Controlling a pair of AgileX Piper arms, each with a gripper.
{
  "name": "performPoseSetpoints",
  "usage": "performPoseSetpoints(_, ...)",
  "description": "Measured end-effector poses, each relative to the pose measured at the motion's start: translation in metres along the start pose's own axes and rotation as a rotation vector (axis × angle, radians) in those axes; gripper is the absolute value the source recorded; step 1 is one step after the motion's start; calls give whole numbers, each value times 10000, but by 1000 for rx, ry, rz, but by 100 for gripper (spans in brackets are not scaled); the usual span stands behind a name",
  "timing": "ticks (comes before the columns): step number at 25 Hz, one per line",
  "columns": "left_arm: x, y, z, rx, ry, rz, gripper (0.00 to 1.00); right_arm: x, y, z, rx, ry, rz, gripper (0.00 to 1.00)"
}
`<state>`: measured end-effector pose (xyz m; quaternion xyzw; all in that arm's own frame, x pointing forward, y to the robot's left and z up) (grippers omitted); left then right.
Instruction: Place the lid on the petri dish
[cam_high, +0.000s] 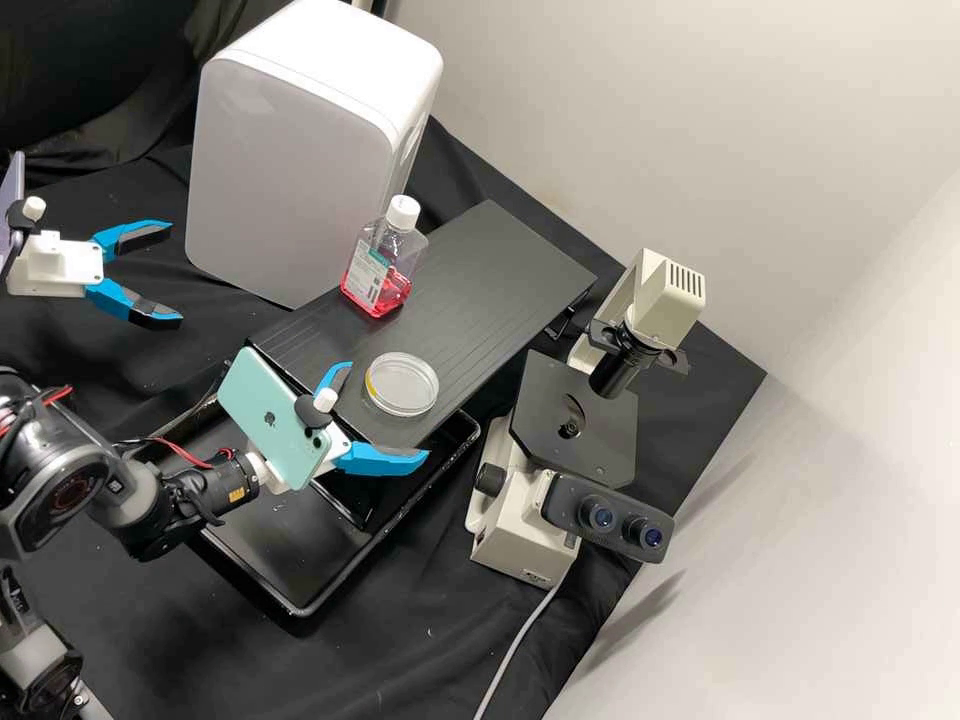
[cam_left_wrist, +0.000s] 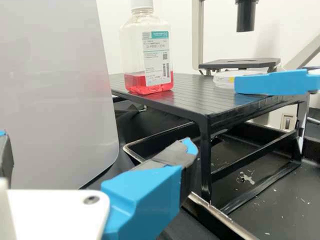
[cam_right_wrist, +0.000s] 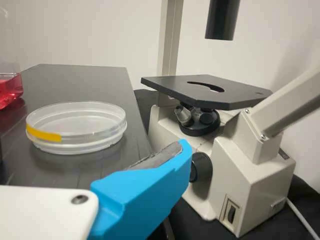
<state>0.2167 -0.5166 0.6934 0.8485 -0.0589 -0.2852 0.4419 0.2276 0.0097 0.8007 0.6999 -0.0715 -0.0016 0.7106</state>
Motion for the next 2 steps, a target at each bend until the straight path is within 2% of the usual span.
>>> performPoseSetpoints(2, 0, 0, 0, 0, 0, 0, 100, -36, 4, 8, 16, -1, -1, 100)
